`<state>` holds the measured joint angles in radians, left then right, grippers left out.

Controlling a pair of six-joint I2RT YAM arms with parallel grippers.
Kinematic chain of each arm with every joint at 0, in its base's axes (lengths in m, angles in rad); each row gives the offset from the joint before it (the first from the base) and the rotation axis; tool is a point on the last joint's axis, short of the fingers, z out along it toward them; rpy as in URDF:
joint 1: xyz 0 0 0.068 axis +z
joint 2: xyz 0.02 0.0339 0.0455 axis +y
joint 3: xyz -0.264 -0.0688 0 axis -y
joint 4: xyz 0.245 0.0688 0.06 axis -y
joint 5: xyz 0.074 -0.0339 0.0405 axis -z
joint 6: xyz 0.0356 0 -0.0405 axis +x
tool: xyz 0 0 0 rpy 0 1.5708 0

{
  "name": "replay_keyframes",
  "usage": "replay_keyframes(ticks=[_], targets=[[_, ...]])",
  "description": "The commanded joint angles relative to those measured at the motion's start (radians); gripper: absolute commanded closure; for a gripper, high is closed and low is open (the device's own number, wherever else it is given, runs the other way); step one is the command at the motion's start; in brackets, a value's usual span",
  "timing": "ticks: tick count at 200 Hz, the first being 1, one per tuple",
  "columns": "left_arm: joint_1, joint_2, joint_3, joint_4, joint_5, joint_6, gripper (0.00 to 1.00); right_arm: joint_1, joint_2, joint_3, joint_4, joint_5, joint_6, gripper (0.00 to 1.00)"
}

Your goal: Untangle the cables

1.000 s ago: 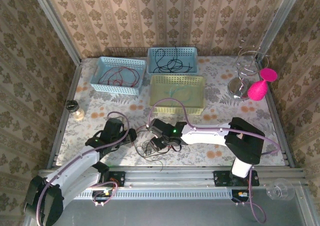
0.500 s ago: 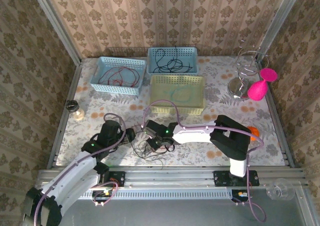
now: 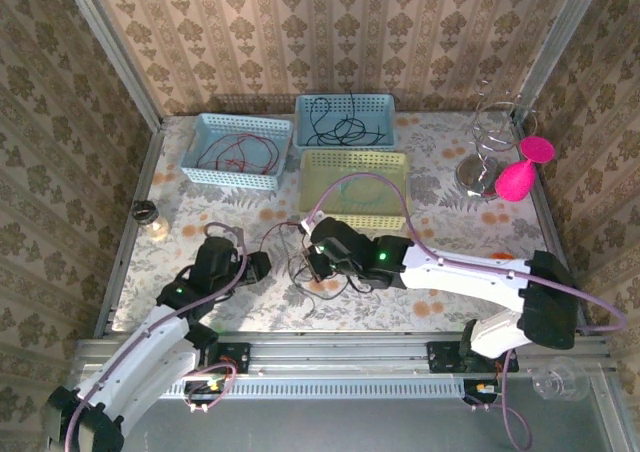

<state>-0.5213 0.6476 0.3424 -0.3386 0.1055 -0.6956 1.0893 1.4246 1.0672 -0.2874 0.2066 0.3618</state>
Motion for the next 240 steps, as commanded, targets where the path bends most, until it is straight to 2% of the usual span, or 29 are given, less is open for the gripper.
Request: replay_keyframes(ticks=[1,38,59,90,129,161,188,211,221,240], targets=[[0.007,0.014,0.035,0.040,0.046,0.034,0.44,-0.004,-0.081,0.053,-0.080,0.057,-0.054,1.00],[0.006,0.045,0.025,0.136,0.086,0.021,0.33,-0.031,-0.186,0.082,-0.101,-0.024,-0.054,1.00],[0.000,0.077,0.018,0.217,0.124,0.013,0.29,-0.097,-0.232,0.041,-0.065,-0.158,0.006,1.00],[-0.019,0.144,0.019,0.328,0.144,0.016,0.26,-0.199,-0.292,-0.052,-0.011,-0.288,0.092,1.00],[-0.032,0.238,0.043,0.401,0.141,0.026,0.30,-0.224,-0.377,-0.071,-0.021,-0.322,0.107,1.00],[-0.032,0.253,0.111,0.290,0.096,0.052,0.30,-0.236,-0.451,0.001,-0.090,-0.293,0.068,1.00],[-0.025,0.121,0.184,0.139,-0.016,0.112,0.23,-0.235,-0.508,0.112,-0.175,-0.235,0.009,1.00],[0.005,-0.027,0.250,0.030,-0.152,0.125,0.08,-0.236,-0.537,0.208,-0.225,-0.202,-0.044,1.00],[0.032,-0.061,0.281,0.020,-0.138,0.142,0.08,-0.236,-0.541,0.243,-0.238,-0.195,-0.063,1.00],[0.085,-0.051,0.362,0.023,-0.029,0.176,0.08,-0.238,-0.531,0.281,-0.244,-0.187,-0.091,1.00]])
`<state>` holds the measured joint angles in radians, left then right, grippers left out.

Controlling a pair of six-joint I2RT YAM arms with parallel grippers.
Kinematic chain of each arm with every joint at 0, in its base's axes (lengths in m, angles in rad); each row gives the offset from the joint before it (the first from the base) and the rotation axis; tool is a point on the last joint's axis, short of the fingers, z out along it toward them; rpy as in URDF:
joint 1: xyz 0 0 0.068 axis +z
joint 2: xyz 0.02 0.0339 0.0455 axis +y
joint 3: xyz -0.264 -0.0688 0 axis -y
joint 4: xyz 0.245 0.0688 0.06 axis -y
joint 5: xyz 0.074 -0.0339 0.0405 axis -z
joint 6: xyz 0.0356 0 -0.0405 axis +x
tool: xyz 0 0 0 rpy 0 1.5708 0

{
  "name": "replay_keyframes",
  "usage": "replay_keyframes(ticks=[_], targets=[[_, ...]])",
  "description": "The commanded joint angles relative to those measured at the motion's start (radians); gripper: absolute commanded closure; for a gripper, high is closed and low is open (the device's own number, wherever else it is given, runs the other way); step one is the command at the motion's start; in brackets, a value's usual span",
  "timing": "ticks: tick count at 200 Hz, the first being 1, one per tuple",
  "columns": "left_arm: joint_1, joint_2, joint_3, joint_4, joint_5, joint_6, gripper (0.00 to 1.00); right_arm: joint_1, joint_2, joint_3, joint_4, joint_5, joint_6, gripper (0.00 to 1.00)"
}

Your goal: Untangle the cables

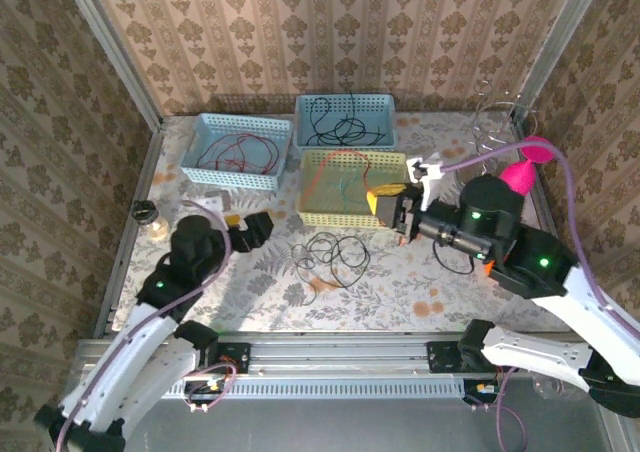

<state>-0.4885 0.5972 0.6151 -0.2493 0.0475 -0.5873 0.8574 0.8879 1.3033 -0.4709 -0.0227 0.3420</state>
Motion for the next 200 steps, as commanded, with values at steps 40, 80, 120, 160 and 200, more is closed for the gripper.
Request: replay_keyframes(ticks=[40,80,120,160,200], targets=[[0.005,0.164,0.231,0.037,0.305,0.102,0.16,-0.004,0.039,0.017,-0.041,0.023,-0.065,1.00],[-0.157,0.241,0.276,0.178,0.338,0.154,0.14,-0.005,0.043,-0.017,-0.023,0.015,-0.050,1.00],[-0.188,0.262,0.280,0.244,0.313,0.161,0.13,-0.006,0.048,-0.047,-0.010,0.002,-0.042,1.00],[-0.191,0.317,0.354,0.206,0.257,0.271,0.13,-0.005,0.073,-0.055,-0.009,-0.049,-0.025,1.00],[-0.191,0.446,0.442,0.107,0.315,0.451,0.15,-0.006,0.066,-0.051,-0.013,-0.087,-0.006,1.00]])
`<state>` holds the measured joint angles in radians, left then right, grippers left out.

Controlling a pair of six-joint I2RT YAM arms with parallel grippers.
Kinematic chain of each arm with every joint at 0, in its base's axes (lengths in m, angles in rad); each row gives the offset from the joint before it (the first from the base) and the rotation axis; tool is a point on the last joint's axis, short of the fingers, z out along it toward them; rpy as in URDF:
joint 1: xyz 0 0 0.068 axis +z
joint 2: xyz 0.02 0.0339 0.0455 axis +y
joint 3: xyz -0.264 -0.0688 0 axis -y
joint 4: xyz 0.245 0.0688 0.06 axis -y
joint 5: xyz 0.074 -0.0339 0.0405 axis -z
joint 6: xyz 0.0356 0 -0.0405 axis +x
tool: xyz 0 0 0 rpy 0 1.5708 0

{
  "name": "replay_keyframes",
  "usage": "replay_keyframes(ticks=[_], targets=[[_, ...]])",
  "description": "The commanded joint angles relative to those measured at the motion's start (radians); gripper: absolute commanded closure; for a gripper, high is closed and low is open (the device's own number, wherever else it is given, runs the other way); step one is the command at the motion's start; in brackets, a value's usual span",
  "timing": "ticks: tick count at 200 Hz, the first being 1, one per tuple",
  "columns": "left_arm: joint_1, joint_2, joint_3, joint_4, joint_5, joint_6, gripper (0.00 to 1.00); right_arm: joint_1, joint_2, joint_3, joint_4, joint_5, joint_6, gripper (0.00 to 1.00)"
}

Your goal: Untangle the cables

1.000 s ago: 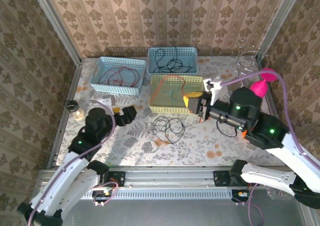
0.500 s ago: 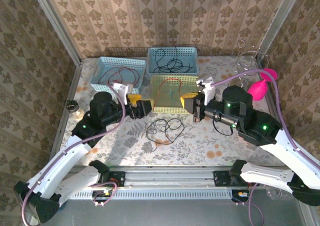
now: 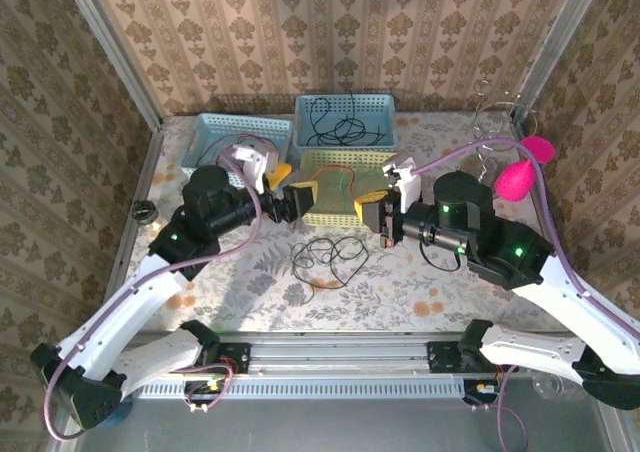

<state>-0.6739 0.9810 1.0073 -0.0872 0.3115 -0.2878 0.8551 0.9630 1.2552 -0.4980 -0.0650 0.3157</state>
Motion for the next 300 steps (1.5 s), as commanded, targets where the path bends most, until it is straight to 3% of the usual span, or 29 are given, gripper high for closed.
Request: replay_keyframes(ticks=[1,46,54,78,84,91,99,100,109,133,163,196,223,300], targets=[[-0.006,0.065,0.050,-0.055,0.055,0.153,0.15,-0.004,-0.009,-0.003,0.014,-0.046,0.021,1.00],[-0.004,0.167,0.047,-0.012,0.140,0.197,0.26,-0.004,-0.033,-0.001,0.000,-0.059,0.031,1.00],[-0.005,0.178,0.047,-0.002,0.150,0.199,0.38,-0.004,-0.035,-0.002,-0.003,-0.059,0.030,1.00],[-0.004,0.197,0.074,-0.014,0.139,0.183,1.00,-0.004,-0.040,-0.011,-0.010,-0.042,0.026,1.00],[-0.004,0.196,0.077,-0.013,0.115,0.172,1.00,-0.005,-0.042,-0.015,-0.010,-0.033,0.026,0.98],[-0.004,0.194,0.083,-0.012,0.083,0.164,1.00,-0.004,-0.044,-0.022,-0.008,-0.020,0.026,0.88],[0.000,0.194,0.092,-0.019,0.040,0.158,1.00,-0.005,-0.047,-0.031,-0.005,0.002,0.028,0.69],[0.000,0.195,0.095,-0.020,0.035,0.157,1.00,-0.005,-0.047,-0.034,-0.005,0.008,0.027,0.61],[0.012,0.201,0.113,-0.034,-0.002,0.148,1.00,-0.005,-0.055,-0.041,-0.006,0.038,0.029,0.43],[0.094,0.238,0.194,-0.065,-0.024,0.077,1.00,-0.007,-0.109,-0.088,0.008,0.117,0.034,0.27],[0.251,0.317,0.320,-0.071,-0.015,-0.022,1.00,-0.015,-0.185,-0.157,-0.002,0.217,0.058,0.21],[0.393,0.468,0.482,-0.102,-0.032,-0.030,1.00,-0.020,-0.234,-0.219,-0.033,0.224,0.094,0.21],[0.461,0.608,0.605,-0.164,-0.076,0.038,1.00,-0.021,-0.279,-0.277,-0.034,0.214,0.138,0.21],[0.626,0.910,0.688,-0.197,-0.023,0.000,1.00,-0.023,-0.366,-0.351,-0.126,0.217,0.190,0.21]])
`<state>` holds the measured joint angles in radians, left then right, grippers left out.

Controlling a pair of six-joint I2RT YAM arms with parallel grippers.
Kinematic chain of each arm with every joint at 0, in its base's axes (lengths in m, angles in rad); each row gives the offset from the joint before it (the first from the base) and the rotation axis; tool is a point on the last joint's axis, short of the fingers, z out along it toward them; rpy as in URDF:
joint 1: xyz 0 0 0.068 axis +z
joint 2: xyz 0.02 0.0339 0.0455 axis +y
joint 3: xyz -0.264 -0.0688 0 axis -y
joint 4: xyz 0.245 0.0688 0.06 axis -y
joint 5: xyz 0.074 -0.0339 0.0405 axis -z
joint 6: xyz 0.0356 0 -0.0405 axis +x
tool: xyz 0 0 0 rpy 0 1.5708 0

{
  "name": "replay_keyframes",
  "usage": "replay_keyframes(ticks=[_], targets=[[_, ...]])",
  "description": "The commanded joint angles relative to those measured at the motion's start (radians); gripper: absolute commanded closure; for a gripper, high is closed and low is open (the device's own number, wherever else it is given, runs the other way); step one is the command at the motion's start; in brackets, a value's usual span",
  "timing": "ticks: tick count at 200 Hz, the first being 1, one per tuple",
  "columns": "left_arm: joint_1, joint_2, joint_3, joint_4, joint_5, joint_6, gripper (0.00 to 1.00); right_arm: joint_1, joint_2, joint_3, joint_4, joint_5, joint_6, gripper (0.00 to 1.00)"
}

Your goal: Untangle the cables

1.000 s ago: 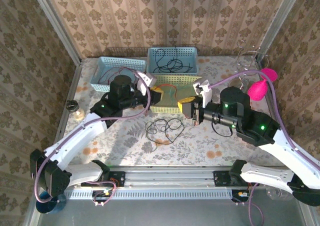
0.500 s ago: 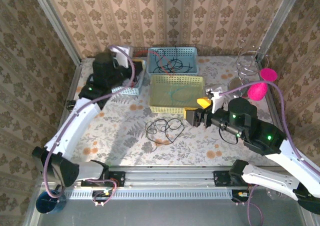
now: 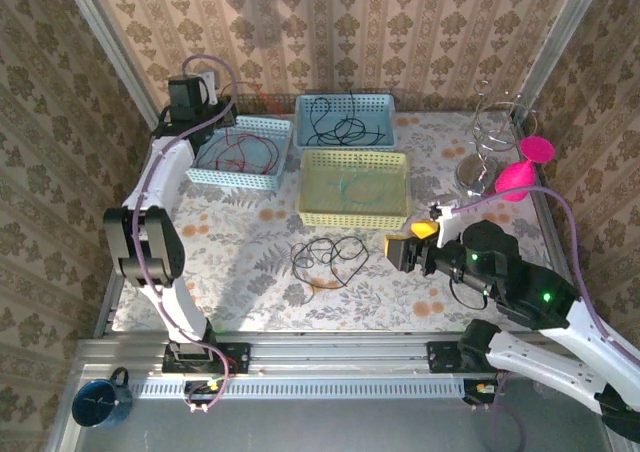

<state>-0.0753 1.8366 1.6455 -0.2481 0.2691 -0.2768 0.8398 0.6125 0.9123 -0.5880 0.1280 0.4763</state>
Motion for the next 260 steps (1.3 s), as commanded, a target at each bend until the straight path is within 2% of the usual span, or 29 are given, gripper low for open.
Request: replay_keyframes(ticks=[1,17,22,26,35,40,55,72,79,108,131,155,177,193,228,260], targets=[[0.028,0.057,0.051,-0.037,0.019,-0.012,1.00,-0.008,-0.016,-0.008,-0.037,0.024,0.030,0.20],[0.042,0.114,0.088,-0.086,0.031,-0.005,1.00,-0.008,-0.019,-0.013,-0.042,0.023,0.037,0.20],[0.044,0.130,0.105,-0.109,0.033,-0.001,0.96,-0.007,-0.021,-0.015,-0.041,0.023,0.039,0.21],[0.046,0.139,0.117,-0.125,0.034,0.002,0.91,-0.007,-0.021,-0.016,-0.041,0.024,0.039,0.21],[0.053,0.154,0.138,-0.154,0.022,0.004,0.65,-0.007,-0.022,-0.019,-0.041,0.027,0.041,0.21],[0.058,0.157,0.143,-0.164,0.016,0.003,0.56,-0.007,-0.021,-0.019,-0.040,0.027,0.040,0.21],[0.073,0.150,0.140,-0.171,0.013,-0.008,0.52,-0.008,-0.018,-0.019,-0.035,0.029,0.040,0.20],[0.086,0.115,0.129,-0.171,-0.004,-0.028,0.37,-0.007,-0.009,-0.018,-0.029,0.027,0.037,0.20],[0.092,0.098,0.126,-0.173,-0.012,-0.038,0.34,-0.008,-0.002,-0.018,-0.025,0.026,0.035,0.21],[0.093,-0.030,0.082,-0.162,-0.037,-0.079,0.34,-0.008,0.046,-0.033,0.002,0.016,0.024,0.21],[0.092,-0.181,-0.041,-0.089,-0.050,-0.139,0.34,-0.008,0.125,-0.052,0.026,0.009,0.015,0.22],[0.070,-0.359,-0.270,0.031,-0.008,-0.214,0.35,-0.006,0.252,-0.060,0.045,-0.033,-0.004,0.28],[0.047,-0.475,-0.501,0.130,-0.099,-0.234,0.32,-0.004,0.346,-0.045,0.083,-0.085,-0.017,0.32],[0.063,-0.471,-0.594,0.136,-0.128,-0.256,0.31,-0.003,0.375,-0.038,0.106,-0.110,-0.023,0.32],[0.083,-0.361,-0.640,0.077,-0.184,-0.262,0.34,-0.004,0.386,-0.026,0.127,-0.117,-0.024,0.29],[0.101,-0.268,-0.688,0.125,-0.131,-0.250,0.40,-0.003,0.358,-0.052,0.129,-0.110,-0.004,0.28]])
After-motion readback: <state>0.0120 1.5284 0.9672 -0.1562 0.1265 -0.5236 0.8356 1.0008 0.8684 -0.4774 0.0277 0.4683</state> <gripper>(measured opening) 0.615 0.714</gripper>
